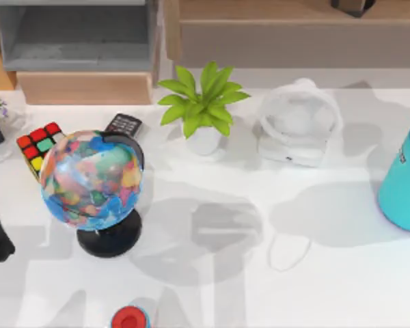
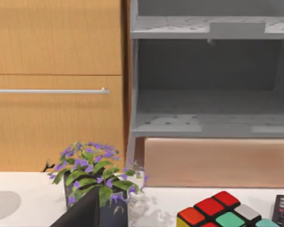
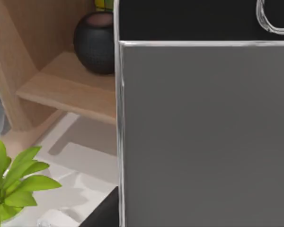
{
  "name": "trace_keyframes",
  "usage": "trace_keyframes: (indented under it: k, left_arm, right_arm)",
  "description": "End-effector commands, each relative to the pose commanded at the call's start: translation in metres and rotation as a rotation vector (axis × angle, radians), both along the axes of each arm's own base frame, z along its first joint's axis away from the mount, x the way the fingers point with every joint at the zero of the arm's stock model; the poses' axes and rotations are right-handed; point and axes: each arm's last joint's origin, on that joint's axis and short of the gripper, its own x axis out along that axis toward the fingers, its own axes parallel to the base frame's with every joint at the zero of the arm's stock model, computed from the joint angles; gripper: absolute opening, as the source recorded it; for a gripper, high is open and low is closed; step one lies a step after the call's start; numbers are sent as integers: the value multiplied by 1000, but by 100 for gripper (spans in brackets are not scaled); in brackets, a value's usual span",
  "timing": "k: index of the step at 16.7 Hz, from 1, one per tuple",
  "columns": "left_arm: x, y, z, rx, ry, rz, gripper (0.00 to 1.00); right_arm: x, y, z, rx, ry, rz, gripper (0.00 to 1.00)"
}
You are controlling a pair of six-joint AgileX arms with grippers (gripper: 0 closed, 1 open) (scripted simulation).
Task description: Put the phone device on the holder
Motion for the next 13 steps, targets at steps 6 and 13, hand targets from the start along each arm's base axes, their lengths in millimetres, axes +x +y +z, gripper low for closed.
trace_keyframes:
  k: [6,13]
  left_arm:
    - [0,0,0,0,0,0,100]
    - [0,0,0,0,0,0,100]
  right_arm:
    - [-27,-69,-30,-72,-64,-215,0]
    - [-55,-114,-96,-81,82,-387,0]
